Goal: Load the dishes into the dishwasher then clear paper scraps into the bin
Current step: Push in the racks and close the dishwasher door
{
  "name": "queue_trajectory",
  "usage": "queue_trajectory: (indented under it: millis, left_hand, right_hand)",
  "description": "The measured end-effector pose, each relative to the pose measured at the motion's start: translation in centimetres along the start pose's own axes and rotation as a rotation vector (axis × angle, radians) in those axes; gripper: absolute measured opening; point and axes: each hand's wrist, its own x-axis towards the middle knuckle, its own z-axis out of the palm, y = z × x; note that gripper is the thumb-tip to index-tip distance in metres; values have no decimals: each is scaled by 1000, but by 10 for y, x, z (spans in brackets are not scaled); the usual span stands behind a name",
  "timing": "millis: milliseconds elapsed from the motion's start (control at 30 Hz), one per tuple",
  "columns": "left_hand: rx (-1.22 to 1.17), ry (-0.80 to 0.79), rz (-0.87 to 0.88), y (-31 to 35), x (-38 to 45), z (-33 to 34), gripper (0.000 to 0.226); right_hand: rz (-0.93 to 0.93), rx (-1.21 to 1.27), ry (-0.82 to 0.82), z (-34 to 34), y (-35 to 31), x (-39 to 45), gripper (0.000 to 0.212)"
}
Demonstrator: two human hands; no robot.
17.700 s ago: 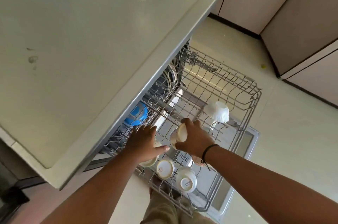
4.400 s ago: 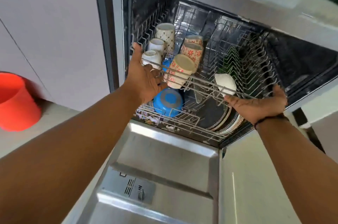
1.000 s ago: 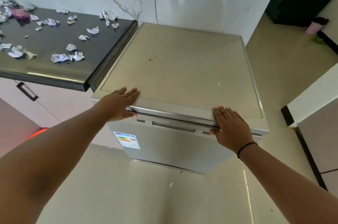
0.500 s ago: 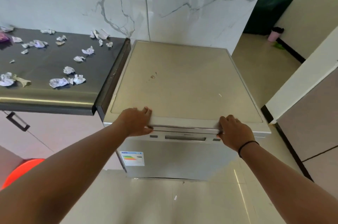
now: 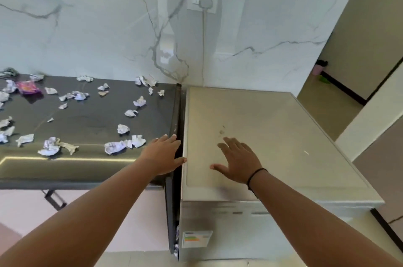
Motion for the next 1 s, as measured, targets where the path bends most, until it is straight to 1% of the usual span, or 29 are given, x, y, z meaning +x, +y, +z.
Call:
queue_trajectory:
  millis: [67,133,300,433,533,667,800,900,1000]
  left_hand:
    - [-2,39,-22,-17,21,-12,72]
    - [-1,79,-41,-32,45,-30,73]
    - [27,179,-89,-62,112,-97,76]
    - [55,337,-78,-82,170,-169,74]
    - [68,462,-65,-101,215,-218,72]
    - [163,595,-24,-128,274,-265,72]
    - [219,658,27,-157,329,-283,72]
    - [238,651,25,-183,366,-287,76]
    - [215,654,-4,-204,387,-289,78]
  right_hand:
    - [1,0,60,-10,-8,41,82]
    - [-12,-19,110,-22,-9,86,79]
    - [-22,-37,224,-67,8,197,78]
    - [0,-74,300,-128,32,281,83]
    - [47,-128,387,-173,42,340,83]
    - [93,-197,495,-218,41,410,86]
    - [135,-303,525,-227,33,464,81]
    - [234,-364,477,-215,30,483,90]
    - [290,-445,445,-208,29,490,99]
